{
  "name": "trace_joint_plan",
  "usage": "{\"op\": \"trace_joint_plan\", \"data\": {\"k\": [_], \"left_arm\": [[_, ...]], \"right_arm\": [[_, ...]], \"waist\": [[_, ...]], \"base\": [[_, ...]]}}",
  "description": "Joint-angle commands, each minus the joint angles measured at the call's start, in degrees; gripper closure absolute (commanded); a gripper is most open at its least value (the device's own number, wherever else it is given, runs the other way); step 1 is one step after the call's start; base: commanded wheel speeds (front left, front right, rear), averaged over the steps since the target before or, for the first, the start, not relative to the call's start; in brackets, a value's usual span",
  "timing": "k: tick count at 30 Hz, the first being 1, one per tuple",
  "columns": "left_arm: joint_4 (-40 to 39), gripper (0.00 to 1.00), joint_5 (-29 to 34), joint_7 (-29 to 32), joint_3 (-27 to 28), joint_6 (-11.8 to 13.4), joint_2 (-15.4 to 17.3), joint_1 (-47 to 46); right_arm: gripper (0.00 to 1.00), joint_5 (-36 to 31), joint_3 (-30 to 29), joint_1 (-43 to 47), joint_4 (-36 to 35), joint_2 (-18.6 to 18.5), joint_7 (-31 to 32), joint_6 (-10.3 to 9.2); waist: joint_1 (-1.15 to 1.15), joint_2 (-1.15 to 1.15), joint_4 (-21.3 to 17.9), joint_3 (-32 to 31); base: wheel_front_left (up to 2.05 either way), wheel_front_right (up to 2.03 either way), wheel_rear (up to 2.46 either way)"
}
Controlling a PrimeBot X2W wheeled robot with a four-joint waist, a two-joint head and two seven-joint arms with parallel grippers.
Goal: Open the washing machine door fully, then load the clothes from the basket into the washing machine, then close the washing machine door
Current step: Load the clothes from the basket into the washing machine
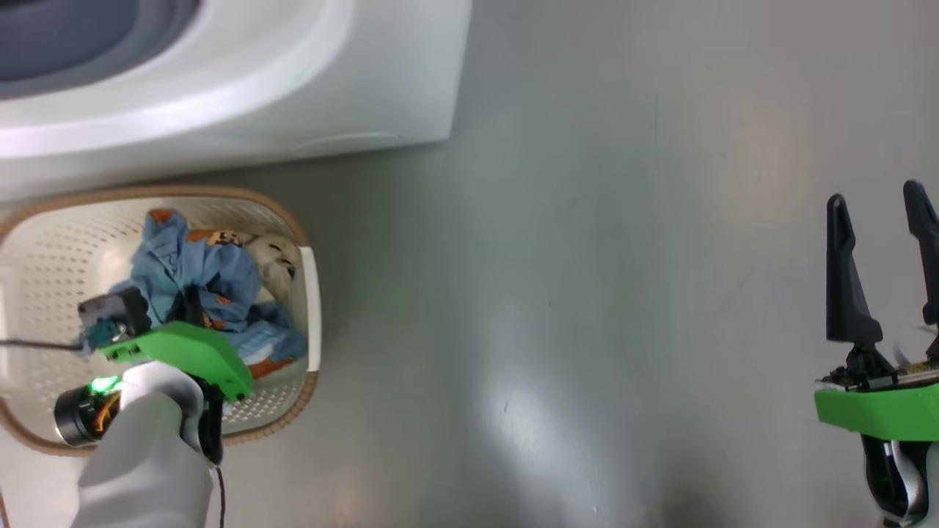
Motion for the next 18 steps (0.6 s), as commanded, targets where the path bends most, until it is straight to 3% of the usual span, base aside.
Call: {"op": "trace_joint_plan", "data": {"k": [1,18], "left_arm": [[-3.09,1.00,-0.52,-0.87,1.69,0.10,1.94,3.63],[-40.99,1.00,8.56,-0.93,7.09,2.93,1.33,26.82]], "right_arm": [[0.00,-0.45,1.14,2.46,-0.87,-0.80,-0.26,0.35],[0.00,-1.67,3.29,9.87,1.43,-1.20,-0.26,0.35]], "waist": [[0.00,0.00,1.90,-4.26],[0.00,0.00,5.26,-20.13]], "base": [[0.00,0.00,0.00],[0.00,0.00,0.00]]}}
